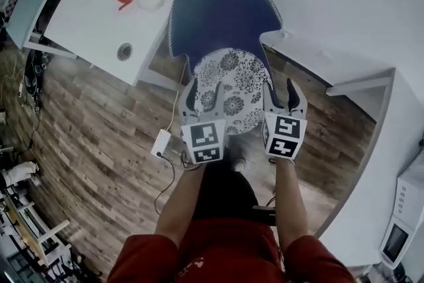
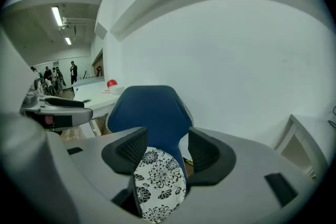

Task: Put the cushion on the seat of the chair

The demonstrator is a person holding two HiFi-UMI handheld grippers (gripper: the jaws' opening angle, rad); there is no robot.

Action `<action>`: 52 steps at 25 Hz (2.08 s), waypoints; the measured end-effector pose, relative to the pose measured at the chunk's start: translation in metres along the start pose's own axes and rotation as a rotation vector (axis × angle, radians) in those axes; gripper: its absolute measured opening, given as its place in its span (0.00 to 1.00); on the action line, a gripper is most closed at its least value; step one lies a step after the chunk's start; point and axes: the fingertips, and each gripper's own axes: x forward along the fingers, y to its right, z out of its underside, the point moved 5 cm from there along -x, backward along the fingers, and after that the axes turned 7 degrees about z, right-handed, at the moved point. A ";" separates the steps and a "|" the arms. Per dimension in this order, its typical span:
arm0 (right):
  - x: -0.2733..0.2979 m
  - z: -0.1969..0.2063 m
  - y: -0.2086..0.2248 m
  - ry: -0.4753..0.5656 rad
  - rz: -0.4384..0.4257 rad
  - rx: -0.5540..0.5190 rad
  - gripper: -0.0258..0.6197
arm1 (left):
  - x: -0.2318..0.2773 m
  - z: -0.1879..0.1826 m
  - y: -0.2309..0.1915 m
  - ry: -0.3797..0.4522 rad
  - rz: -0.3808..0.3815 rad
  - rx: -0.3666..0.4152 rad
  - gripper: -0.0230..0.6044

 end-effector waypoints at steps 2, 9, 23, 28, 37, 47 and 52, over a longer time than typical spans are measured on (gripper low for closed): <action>-0.029 -0.023 0.004 0.048 -0.005 0.009 0.40 | -0.023 -0.026 0.007 0.042 -0.006 0.021 0.43; -0.124 -0.107 0.010 0.280 -0.024 -0.010 0.40 | -0.102 -0.116 0.026 0.247 -0.027 0.082 0.43; -0.232 -0.172 0.000 0.515 -0.078 -0.047 0.40 | -0.208 -0.188 0.060 0.477 0.011 0.152 0.42; -0.246 -0.180 -0.007 0.556 -0.126 -0.042 0.40 | -0.220 -0.197 0.066 0.496 0.000 0.170 0.42; -0.247 -0.191 -0.009 0.577 -0.160 -0.027 0.22 | -0.223 -0.204 0.067 0.510 -0.040 0.161 0.29; -0.238 -0.187 -0.012 0.533 -0.215 0.014 0.12 | -0.218 -0.205 0.068 0.527 -0.023 0.145 0.09; -0.236 -0.191 -0.010 0.530 -0.222 0.021 0.09 | -0.212 -0.209 0.075 0.510 -0.007 0.169 0.08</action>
